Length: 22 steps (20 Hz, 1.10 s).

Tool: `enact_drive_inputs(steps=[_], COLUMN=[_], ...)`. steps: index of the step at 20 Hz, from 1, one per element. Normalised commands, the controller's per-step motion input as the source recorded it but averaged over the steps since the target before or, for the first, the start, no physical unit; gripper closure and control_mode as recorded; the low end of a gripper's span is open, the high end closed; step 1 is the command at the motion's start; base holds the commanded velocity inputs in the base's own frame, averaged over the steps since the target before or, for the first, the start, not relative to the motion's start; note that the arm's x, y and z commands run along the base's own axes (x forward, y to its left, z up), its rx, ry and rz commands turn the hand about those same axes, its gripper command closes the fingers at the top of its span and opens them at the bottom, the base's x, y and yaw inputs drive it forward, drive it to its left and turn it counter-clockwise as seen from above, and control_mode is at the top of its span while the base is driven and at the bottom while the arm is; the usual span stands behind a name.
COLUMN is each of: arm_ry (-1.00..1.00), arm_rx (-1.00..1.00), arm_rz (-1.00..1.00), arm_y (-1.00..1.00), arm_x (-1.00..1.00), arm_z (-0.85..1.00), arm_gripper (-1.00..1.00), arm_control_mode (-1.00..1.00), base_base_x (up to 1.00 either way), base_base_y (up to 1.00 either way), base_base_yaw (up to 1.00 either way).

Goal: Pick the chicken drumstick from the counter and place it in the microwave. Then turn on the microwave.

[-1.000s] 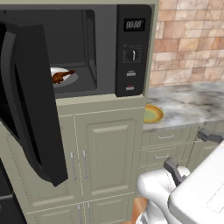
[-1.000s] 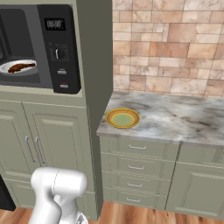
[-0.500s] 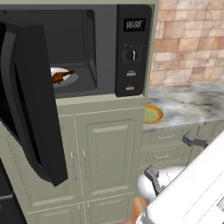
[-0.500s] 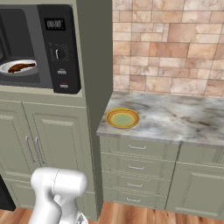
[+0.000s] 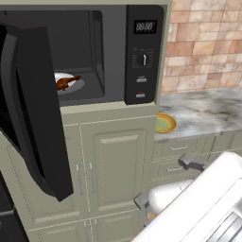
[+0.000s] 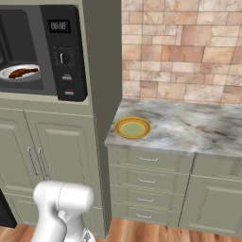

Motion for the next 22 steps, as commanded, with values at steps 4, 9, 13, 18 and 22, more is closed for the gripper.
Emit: enact_drive_inputs(steps=[4,9,13,18,22], arm_ry=[-0.06,-0.04,0.0,-0.01,-0.03], arm_rx=[-0.01,0.0,0.0,0.0,0.0], arm_rz=[-0.06,-0.11,-0.1,-0.07,-0.08], arm_y=[0.22,0.1,0.18,0.24,0.3], arm_x=[0.0,0.01,0.13,0.13,0.12], arm_z=[-0.16,-0.13,-0.2,-0.2,-0.24], arm_gripper=[-1.0,-1.0,-1.0,-1.0,-1.0], arm_control_mode=[-1.0,-1.0,-1.0,-1.0,-1.0], base_base_x=[0.0,0.0,0.0,0.0,0.0], base_base_y=[0.0,0.0,0.0,0.0,0.0], base_base_yaw=[0.0,0.0,0.0,0.0,0.0])
